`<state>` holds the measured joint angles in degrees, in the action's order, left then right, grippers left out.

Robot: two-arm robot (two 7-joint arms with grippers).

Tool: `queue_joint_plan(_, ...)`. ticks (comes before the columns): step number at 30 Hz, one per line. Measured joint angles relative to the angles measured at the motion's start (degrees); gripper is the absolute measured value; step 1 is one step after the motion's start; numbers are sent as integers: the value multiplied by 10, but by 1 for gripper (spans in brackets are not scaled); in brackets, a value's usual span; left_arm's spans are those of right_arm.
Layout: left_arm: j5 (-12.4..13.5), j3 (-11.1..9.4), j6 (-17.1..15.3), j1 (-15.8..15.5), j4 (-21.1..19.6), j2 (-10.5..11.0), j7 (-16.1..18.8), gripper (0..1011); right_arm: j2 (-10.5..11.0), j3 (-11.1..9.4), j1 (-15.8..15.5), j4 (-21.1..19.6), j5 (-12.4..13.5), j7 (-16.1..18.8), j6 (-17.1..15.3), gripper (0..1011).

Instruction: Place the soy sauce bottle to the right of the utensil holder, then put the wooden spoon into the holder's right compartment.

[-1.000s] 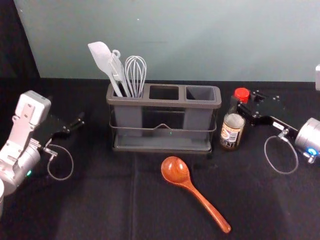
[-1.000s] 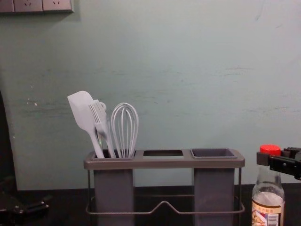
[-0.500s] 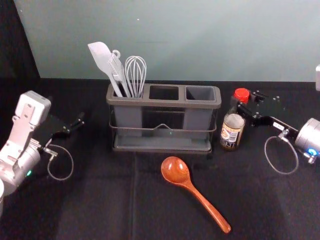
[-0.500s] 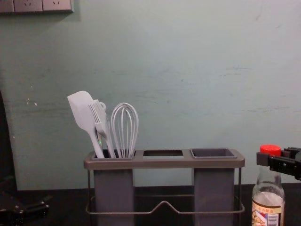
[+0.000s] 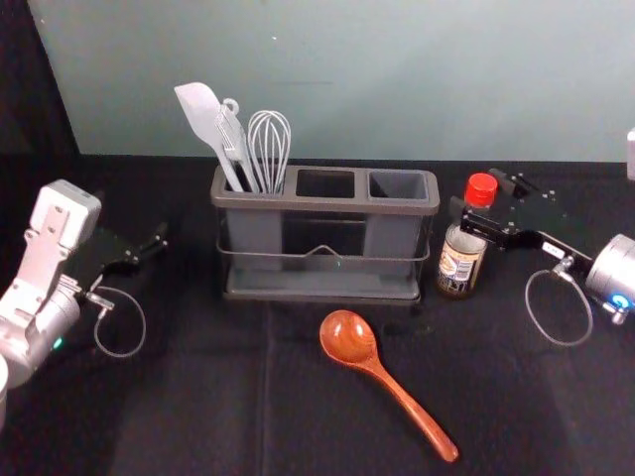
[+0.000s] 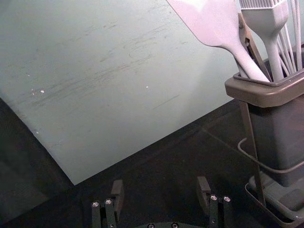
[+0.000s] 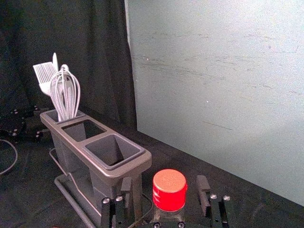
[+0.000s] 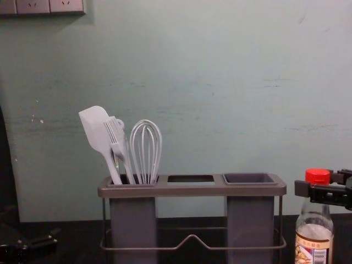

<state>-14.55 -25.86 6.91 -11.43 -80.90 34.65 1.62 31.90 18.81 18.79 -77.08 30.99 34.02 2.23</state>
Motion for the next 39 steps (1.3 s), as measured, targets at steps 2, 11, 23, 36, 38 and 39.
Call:
queue_joint_plan(2,0,0,0,0,0,0,0,1005,0,0,0,0,0,0,0,901)
queue_joint_plan(11,0,0,0,0,0,0,0,1005,0,0,0,0,0,0,1,1002)
queue_joint_plan(23,0,0,0,0,0,0,0,1005,0,0,0,0,0,0,1,1003)
queue_joint_plan(36,0,0,0,0,0,0,0,1005,23,-36,-43,-77,6,-26,5,1003)
queue_joint_plan(38,0,0,0,0,0,0,0,1005,32,-49,-59,-105,13,-32,5,1003)
queue_joint_plan(39,0,0,0,0,0,0,0,1005,36,-52,-65,-116,15,-33,4,1003)
